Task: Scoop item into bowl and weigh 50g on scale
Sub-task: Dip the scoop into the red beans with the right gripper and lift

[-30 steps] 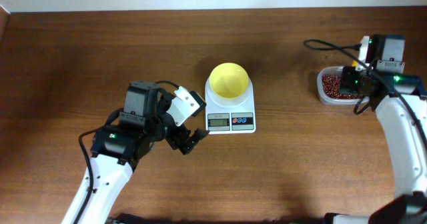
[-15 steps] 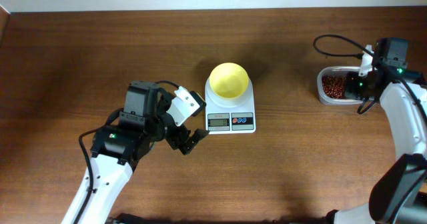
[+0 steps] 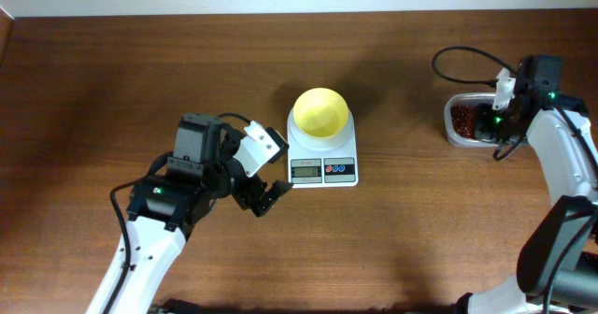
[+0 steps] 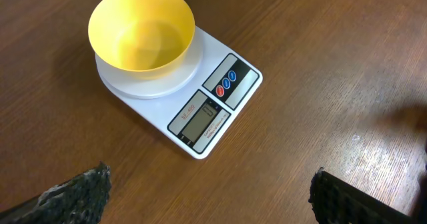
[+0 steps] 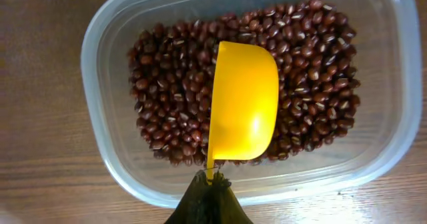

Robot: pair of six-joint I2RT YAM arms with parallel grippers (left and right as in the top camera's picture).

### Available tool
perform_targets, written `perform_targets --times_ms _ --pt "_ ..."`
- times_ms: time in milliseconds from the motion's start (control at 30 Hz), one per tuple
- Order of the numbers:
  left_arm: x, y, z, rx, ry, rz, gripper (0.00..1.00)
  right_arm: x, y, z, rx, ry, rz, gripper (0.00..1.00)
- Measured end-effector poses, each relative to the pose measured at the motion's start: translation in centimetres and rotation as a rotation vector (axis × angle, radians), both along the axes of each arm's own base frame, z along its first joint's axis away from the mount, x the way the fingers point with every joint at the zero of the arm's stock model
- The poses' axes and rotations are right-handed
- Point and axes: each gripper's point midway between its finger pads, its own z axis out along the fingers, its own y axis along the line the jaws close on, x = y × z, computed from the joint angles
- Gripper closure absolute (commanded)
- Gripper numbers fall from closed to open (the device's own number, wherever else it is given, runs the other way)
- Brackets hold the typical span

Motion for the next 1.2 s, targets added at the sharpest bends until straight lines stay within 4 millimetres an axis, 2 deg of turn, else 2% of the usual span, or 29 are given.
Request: perform_targets --times_ms 433,667,1067,1200 --pt "0.0 0.0 0.0 0.000 0.000 0.000 0.01 0.1 1.4 0.0 0.091 -0.013 0.022 0.96" --pt "0.0 0.0 0.0 0.000 0.000 0.000 0.01 0.1 0.0 -0.4 0.233 -0.037 -0.047 0.96" --pt "0.0 0.0 0.0 0.000 0.000 0.000 0.01 0.6 0.8 -0.2 0.352 -0.070 -0.039 0.96" --pt "0.0 0.0 0.0 0.000 0.000 0.000 0.01 0.4 -0.5 0.2 0.427 -0.100 -0.082 0.96"
